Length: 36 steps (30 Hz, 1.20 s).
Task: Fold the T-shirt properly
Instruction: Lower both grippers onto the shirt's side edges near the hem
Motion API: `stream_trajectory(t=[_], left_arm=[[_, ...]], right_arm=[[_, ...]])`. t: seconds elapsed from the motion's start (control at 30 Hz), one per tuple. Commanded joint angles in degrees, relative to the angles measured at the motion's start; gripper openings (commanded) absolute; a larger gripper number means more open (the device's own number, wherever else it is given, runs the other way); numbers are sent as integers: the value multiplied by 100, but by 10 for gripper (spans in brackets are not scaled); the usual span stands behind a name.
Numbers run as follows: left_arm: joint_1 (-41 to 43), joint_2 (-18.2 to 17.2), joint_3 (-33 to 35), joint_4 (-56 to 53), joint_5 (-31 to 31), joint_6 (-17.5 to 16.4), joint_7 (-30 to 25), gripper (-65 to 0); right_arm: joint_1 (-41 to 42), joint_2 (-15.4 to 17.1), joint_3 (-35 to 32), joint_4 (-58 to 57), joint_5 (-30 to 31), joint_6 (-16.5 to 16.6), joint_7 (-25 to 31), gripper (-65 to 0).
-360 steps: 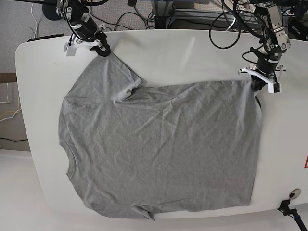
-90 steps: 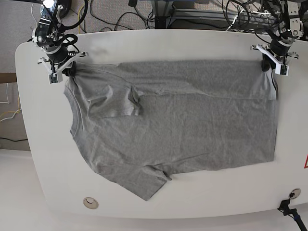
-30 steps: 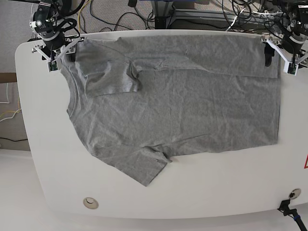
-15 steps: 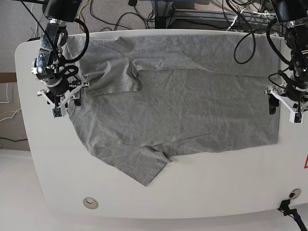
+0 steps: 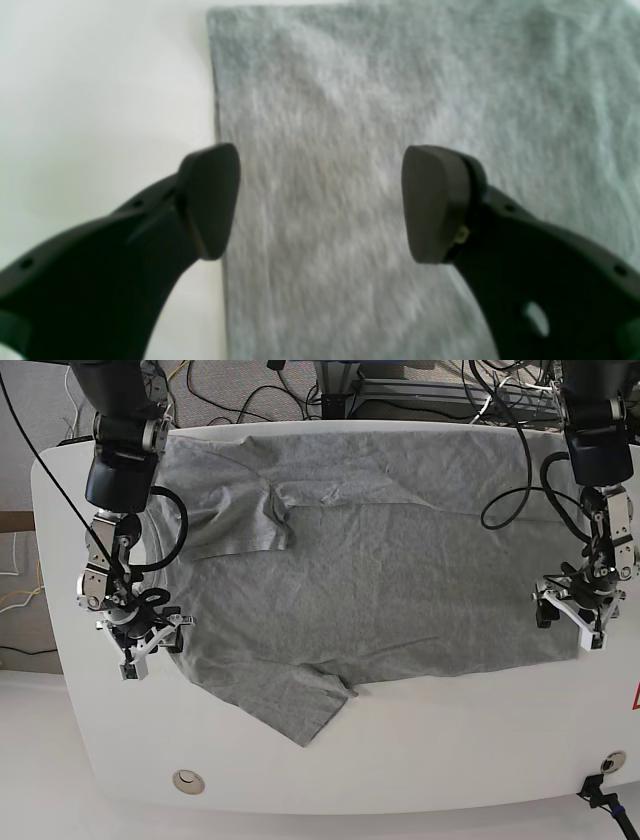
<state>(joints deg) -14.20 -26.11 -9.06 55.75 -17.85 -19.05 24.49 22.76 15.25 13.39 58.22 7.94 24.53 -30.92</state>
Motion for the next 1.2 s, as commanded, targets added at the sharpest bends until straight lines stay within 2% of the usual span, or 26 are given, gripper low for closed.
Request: stream_trajectory(t=[0.0, 0.17, 0.37, 0.67, 0.8, 1.0, 1.17], left_arm=[[-281, -189, 58, -304, -40, 19, -335, -170], [-633, -268, 128, -1139, -13, 19, -853, -170], [-906, -303, 541, -1720, 224, 19, -1214, -170], [-906, -427, 532, -1728, 224, 19, -1425, -170], [-914, -453, 532, -1702, 224, 19, -1434, -170], [-914, -699, 515, -1702, 207, 19, -1442, -170], [-914, -717, 515, -1711, 207, 19, -1442, -170]], right_arm=[[409, 97, -33, -428, 89, 12, 415, -367], [893, 221, -42, -1448, 89, 12, 986, -367], [1086, 300, -148, -1931, 89, 12, 1259, -367], [937, 247, -156, -1949, 89, 21, 1276, -367], [928, 106, -156, -1949, 89, 21, 1276, -368], [849, -61, -156, -1949, 89, 21, 1276, -370], [779, -140, -156, -1931, 89, 30, 1276, -372]])
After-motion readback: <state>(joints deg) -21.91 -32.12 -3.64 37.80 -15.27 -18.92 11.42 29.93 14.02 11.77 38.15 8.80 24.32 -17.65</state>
